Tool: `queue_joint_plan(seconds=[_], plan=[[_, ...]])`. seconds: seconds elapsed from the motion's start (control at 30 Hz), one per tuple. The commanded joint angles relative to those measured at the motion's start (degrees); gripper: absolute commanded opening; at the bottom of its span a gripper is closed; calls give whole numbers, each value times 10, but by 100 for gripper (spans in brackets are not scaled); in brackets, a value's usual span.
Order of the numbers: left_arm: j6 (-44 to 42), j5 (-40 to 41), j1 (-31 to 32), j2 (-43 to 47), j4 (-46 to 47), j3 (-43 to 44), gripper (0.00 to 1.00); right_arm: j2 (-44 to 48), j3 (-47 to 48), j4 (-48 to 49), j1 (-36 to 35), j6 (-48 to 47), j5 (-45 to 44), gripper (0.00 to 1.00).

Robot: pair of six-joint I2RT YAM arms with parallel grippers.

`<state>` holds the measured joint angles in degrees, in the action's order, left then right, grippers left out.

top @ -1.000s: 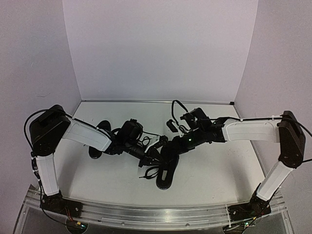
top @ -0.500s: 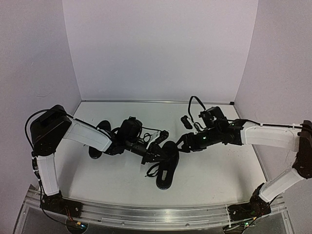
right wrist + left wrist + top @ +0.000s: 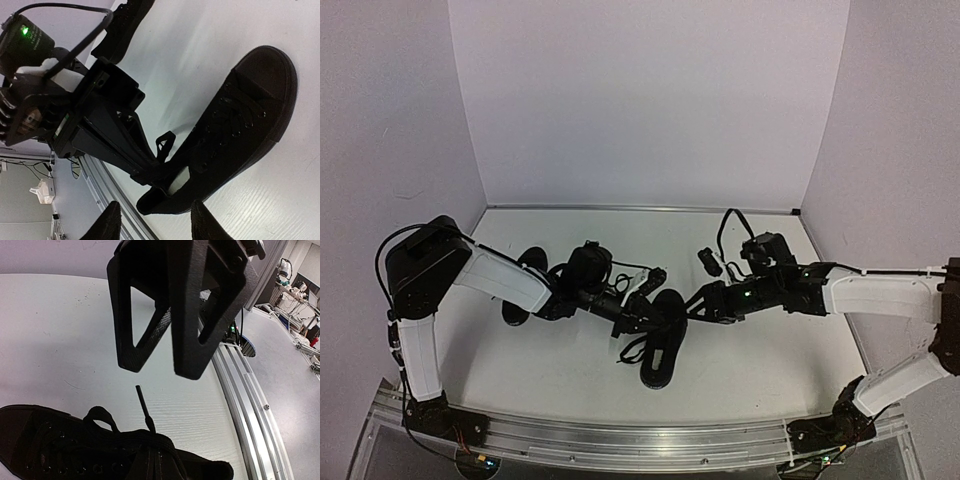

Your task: Tie the shoes

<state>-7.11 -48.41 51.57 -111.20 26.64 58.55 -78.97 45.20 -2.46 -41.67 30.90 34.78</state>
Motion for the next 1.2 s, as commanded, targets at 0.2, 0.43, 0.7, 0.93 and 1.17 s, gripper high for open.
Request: queue_joint_plan(seconds=[0.2,0.43,0.7,0.93,1.17], plan=[[6,-10,0,0,31,0,0,-62,19,58,-3,22,27,30],[6,-8,0,-4,33,-1,0,-70,24,59,-3,20,30,17],[5,-8,0,-5,32,2,0,-79,29,58,-3,17,32,11],[-5,-9,0,-3,14,5,0,-78,35,58,-3,16,32,0],[-7,10,-19,34,-16,-18,14,-43,22,46,-3,20,10,0]])
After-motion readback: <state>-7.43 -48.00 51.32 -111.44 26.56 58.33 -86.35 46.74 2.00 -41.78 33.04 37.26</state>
